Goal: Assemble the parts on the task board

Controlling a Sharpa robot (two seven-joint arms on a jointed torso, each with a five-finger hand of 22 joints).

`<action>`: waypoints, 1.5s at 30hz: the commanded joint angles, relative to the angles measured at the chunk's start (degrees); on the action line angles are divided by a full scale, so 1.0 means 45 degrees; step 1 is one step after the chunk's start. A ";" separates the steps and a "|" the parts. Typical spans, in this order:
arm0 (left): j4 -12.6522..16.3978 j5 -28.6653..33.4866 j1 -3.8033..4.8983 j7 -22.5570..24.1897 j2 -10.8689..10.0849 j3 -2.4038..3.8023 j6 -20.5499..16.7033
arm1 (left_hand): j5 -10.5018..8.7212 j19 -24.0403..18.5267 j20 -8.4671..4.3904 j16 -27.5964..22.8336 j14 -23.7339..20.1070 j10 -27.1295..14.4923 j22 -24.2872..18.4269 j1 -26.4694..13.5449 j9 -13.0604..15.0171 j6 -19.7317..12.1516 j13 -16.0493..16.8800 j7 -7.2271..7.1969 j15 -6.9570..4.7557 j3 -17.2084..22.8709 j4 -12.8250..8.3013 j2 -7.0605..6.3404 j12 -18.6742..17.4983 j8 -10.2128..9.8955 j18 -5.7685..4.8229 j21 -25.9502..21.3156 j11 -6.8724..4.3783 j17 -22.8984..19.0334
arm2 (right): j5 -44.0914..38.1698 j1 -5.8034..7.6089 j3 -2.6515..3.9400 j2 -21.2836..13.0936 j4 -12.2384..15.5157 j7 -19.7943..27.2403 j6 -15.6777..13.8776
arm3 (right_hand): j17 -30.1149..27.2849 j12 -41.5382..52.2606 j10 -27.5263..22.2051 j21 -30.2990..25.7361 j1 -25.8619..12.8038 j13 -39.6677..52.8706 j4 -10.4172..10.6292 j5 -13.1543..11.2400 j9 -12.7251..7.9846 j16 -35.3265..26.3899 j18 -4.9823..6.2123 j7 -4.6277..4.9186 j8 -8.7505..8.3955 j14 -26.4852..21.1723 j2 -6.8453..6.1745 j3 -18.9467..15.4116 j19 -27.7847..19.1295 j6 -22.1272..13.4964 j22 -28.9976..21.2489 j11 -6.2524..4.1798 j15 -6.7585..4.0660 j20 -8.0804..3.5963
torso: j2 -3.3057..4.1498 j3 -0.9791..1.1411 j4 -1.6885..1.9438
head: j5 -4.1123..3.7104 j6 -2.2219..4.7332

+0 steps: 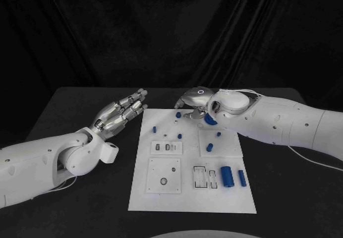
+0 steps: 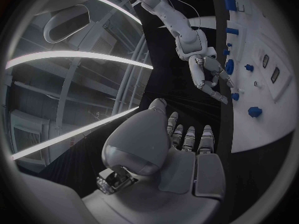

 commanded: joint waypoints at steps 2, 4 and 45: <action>0.0023 -0.0055 0.0012 0.0518 -0.0072 0.0010 0.0189 | 0.0080 -0.0034 0.0082 -0.0048 -0.0035 -0.0003 0.0017 0.0114 0.0002 -0.0039 -0.0017 0.0040 0.0080 0.0078 0.0032 -0.0036 -0.0022 0.0039 0.0230 0.0040 0.0081 -0.0007 | 0.0523 0.0342 0.0012 -0.0640 0.0676 0.0030 -0.1629 | 0.0187 0.0349 0.0272 0.0049 -0.0085 0.0058 0.0062 -0.0071 0.0047 0.0139 0.0164 0.0337 0.0145 0.0046 0.0217 -0.0244 0.0094 0.0172 0.0172 0.0023 0.0002 -0.0010 | -0.0013 0.0002 -0.0008 | 0.0024 0.0021; 0.0043 -0.0055 0.0012 0.0516 -0.0113 0.0010 0.0174 | 0.0081 -0.0031 0.0086 -0.0045 -0.0031 0.0000 0.0019 0.0119 0.0003 -0.0034 -0.0016 0.0044 0.0083 0.0084 0.0030 -0.0036 -0.0021 0.0039 0.0230 0.0042 0.0084 -0.0005 | 0.0618 0.0576 0.0012 -0.1099 0.1146 -0.0057 -0.1637 | 0.0232 0.0477 0.0408 0.0079 -0.0108 0.0068 0.0106 -0.0116 0.0061 0.0185 0.0153 0.0405 0.0182 0.0082 0.0255 -0.0323 0.0142 0.0261 0.0224 0.0010 -0.0001 -0.0005 | -0.0014 0.0006 -0.0015 | 0.0033 0.0022; 0.0015 -0.0055 -0.0011 0.0438 -0.0143 0.0007 0.0229 | 0.0096 -0.0024 0.0100 -0.0037 -0.0020 0.0000 0.0022 0.0135 0.0004 -0.0024 -0.0015 0.0051 0.0098 0.0098 0.0023 -0.0048 -0.0020 0.0042 0.0230 0.0047 0.0091 0.0000 | -0.0064 0.0438 0.0006 -0.4234 0.3157 -0.1321 0.0448 | 0.4280 1.8635 0.7803 0.0089 -0.1231 1.8238 0.1518 -0.1434 0.0034 0.2643 0.0016 0.0416 0.0104 0.0987 0.0551 -0.2503 0.0524 0.1491 0.1226 -0.0988 -0.0369 -0.0345 | -0.0015 -0.0007 -0.0022 | 0.0072 -0.0039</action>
